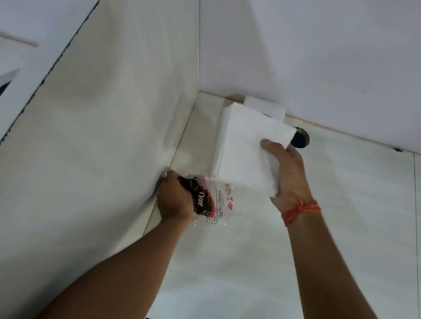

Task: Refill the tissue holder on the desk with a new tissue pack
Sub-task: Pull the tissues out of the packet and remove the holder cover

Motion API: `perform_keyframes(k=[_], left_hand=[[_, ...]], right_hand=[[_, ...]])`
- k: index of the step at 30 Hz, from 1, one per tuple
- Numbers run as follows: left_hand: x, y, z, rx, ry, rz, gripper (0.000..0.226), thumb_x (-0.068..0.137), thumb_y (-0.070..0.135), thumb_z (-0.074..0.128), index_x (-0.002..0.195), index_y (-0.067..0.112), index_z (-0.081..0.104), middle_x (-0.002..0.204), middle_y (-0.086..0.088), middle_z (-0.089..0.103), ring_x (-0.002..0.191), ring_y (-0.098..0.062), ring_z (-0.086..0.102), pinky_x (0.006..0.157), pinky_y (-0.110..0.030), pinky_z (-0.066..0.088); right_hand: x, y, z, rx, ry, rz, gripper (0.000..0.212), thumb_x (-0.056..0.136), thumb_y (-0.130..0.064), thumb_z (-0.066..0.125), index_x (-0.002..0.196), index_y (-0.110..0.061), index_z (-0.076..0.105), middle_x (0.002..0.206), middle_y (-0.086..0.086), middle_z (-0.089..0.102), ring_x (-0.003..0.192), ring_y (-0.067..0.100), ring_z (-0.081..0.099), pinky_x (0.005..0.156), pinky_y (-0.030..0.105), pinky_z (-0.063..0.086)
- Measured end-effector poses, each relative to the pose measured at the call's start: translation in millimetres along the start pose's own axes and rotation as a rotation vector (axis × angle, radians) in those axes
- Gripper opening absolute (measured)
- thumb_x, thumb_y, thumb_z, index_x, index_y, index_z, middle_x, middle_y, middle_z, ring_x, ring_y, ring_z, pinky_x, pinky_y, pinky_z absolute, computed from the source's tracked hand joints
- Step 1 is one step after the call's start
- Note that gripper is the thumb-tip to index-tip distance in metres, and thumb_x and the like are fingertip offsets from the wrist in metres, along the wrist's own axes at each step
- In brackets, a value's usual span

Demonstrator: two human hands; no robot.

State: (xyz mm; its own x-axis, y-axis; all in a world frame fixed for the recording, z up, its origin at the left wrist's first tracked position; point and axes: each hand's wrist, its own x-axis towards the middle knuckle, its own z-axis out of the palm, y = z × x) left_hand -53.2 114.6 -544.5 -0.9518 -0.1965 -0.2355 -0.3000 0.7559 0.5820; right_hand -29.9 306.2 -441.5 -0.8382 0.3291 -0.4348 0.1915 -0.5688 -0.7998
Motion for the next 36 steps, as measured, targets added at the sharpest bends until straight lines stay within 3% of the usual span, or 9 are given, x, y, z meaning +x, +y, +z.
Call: perform_keyframes(k=[7, 12, 16, 18, 22, 26, 28, 32, 36], left_hand=[[5, -12, 1, -0.173, 0.039, -0.067, 0.022, 0.087, -0.004, 0.050, 0.102, 0.000, 0.066, 0.102, -0.017, 0.070, 0.098, -0.033, 0.064, 0.076, -0.019, 0.035], [5, -14, -1, -0.147, 0.011, -0.061, 0.027, 0.090, -0.003, 0.046, 0.109, 0.003, 0.065, 0.112, -0.016, 0.069, 0.106, -0.033, 0.064, 0.082, -0.024, 0.041], [4, 9, -7, -0.064, -0.016, -0.134, 0.035, 0.092, 0.009, 0.052, 0.125, 0.002, 0.056, 0.125, -0.020, 0.063, 0.117, -0.038, 0.059, 0.088, -0.039, 0.050], [8, 25, -9, -0.020, -0.038, -0.097, 0.044, 0.090, 0.006, 0.050, 0.134, -0.001, 0.048, 0.132, -0.022, 0.056, 0.124, -0.040, 0.053, 0.093, -0.044, 0.049], [28, 59, -4, -0.009, 0.007, 0.082, 0.054, 0.085, 0.000, 0.048, 0.139, 0.001, 0.044, 0.134, -0.020, 0.054, 0.127, -0.038, 0.047, 0.099, -0.046, 0.043], [38, 79, 5, -0.202, -0.046, 0.151, 0.053, 0.085, -0.003, 0.048, 0.137, 0.008, 0.048, 0.129, -0.011, 0.060, 0.122, -0.029, 0.051, 0.100, -0.039, 0.046], [36, 82, 6, -0.332, -0.095, 0.136, 0.051, 0.086, 0.000, 0.049, 0.135, 0.011, 0.049, 0.126, -0.007, 0.059, 0.114, -0.025, 0.055, 0.092, -0.033, 0.049], [33, 95, -3, -0.679, -0.221, -0.054, 0.049, 0.087, 0.015, 0.062, 0.134, 0.015, 0.051, 0.124, -0.004, 0.061, 0.102, -0.016, 0.060, 0.077, -0.015, 0.043], [16, 114, -22, -0.812, -0.511, -0.131, 0.060, 0.085, 0.034, 0.070, 0.140, 0.023, 0.048, 0.129, -0.005, 0.059, 0.120, -0.023, 0.056, 0.101, -0.039, 0.046]], right_hand=[[23, 95, -25, -0.490, 0.060, 0.257, 0.039, 0.078, -0.010, 0.075, 0.115, -0.005, 0.064, 0.111, 0.014, 0.070, 0.105, 0.038, 0.066, 0.086, 0.045, 0.057], [24, 106, -26, -0.760, 0.132, 0.211, 0.043, 0.082, -0.022, 0.074, 0.119, -0.010, 0.057, 0.114, 0.008, 0.065, 0.105, 0.028, 0.062, 0.083, 0.034, 0.048], [13, 78, -11, -1.282, 0.167, 0.230, 0.065, 0.085, -0.050, 0.064, 0.127, -0.005, 0.044, 0.125, 0.017, 0.059, 0.114, 0.038, 0.057, 0.089, 0.039, 0.046], [16, 54, -5, -1.452, 0.239, 0.064, 0.069, 0.086, -0.055, 0.060, 0.127, -0.003, 0.043, 0.121, 0.020, 0.061, 0.112, 0.040, 0.058, 0.088, 0.040, 0.047], [63, 14, 3, -1.556, 0.320, -0.446, 0.050, 0.090, -0.024, 0.059, 0.134, -0.006, 0.043, 0.128, 0.015, 0.054, 0.120, 0.036, 0.048, 0.094, 0.043, 0.041], [103, 14, -8, -1.946, 0.067, -0.266, 0.063, 0.088, -0.020, 0.063, 0.143, -0.012, 0.032, 0.147, 0.007, 0.038, 0.144, 0.034, 0.021, 0.104, 0.061, 0.032], [106, 20, -15, -2.031, 0.031, -0.274, 0.063, 0.088, -0.022, 0.064, 0.143, -0.015, 0.034, 0.142, 0.008, 0.045, 0.141, 0.033, 0.026, 0.106, 0.066, 0.026], [84, 15, -16, -1.532, 0.184, -0.413, 0.045, 0.094, -0.036, 0.054, 0.135, -0.016, 0.050, 0.123, 0.005, 0.059, 0.124, 0.027, 0.045, 0.105, 0.054, 0.034], [22, -5, -7, -0.622, 0.222, -0.266, 0.019, 0.099, -0.024, 0.049, 0.101, -0.013, 0.064, 0.087, -0.003, 0.058, 0.086, 0.017, 0.052, 0.075, 0.027, 0.044]])
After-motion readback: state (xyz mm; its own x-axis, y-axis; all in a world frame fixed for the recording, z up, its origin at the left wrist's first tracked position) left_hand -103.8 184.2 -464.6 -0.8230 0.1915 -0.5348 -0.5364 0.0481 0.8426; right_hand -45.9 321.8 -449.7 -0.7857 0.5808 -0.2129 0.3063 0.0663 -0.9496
